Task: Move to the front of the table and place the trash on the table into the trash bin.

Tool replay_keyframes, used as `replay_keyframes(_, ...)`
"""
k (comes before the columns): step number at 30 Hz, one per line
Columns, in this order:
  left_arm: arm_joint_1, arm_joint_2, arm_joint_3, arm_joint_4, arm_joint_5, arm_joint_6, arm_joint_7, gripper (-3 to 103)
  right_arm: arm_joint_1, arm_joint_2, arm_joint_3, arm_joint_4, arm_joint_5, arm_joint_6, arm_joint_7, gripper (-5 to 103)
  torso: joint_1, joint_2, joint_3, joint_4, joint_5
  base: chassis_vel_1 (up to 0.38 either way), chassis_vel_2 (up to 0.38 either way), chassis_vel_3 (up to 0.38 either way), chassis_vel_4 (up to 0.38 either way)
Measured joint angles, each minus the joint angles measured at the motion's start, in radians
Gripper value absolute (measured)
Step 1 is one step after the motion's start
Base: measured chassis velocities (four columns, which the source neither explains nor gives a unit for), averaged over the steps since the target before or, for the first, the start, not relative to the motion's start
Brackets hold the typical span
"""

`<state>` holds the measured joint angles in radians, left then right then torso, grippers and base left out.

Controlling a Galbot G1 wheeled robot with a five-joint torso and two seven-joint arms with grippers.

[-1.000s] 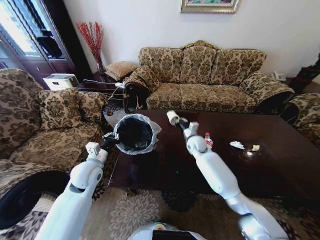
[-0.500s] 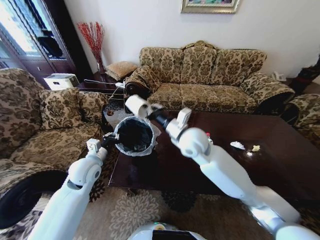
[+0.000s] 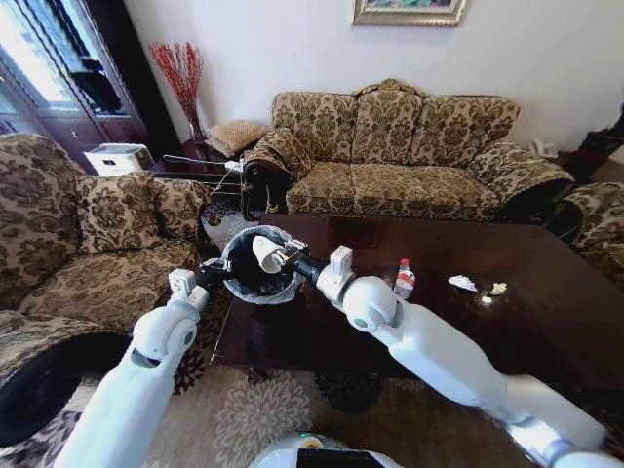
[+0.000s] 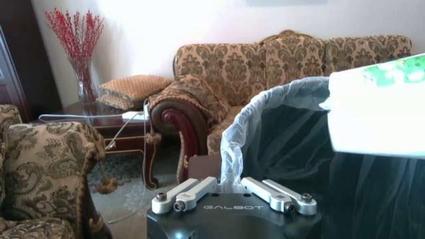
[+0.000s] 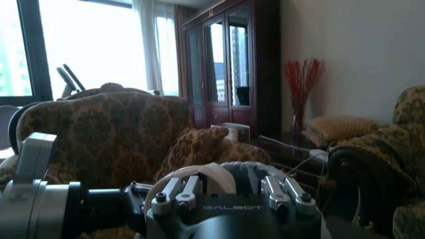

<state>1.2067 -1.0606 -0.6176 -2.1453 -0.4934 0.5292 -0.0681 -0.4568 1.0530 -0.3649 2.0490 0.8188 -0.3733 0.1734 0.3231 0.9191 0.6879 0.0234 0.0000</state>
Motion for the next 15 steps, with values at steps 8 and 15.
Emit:
replay_keyframes(8,0.006,-0.002,-0.003,-0.007,0.001,-0.002,0.001,1,0.011,-0.002,-0.005,-0.006,0.006,0.000,0.004,71,0.000,0.000,0.000,-0.0001,0.0000,0.000,0.000,0.000,0.000)
replay_keyframes(15,0.011,0.000,-0.010,-0.021,0.000,-0.004,0.003,1,0.091,-0.005,-0.023,-0.010,0.179,-0.092,0.148,97,0.000,0.000,0.000,0.0002,0.0000,0.000,0.000,0.000,0.000)
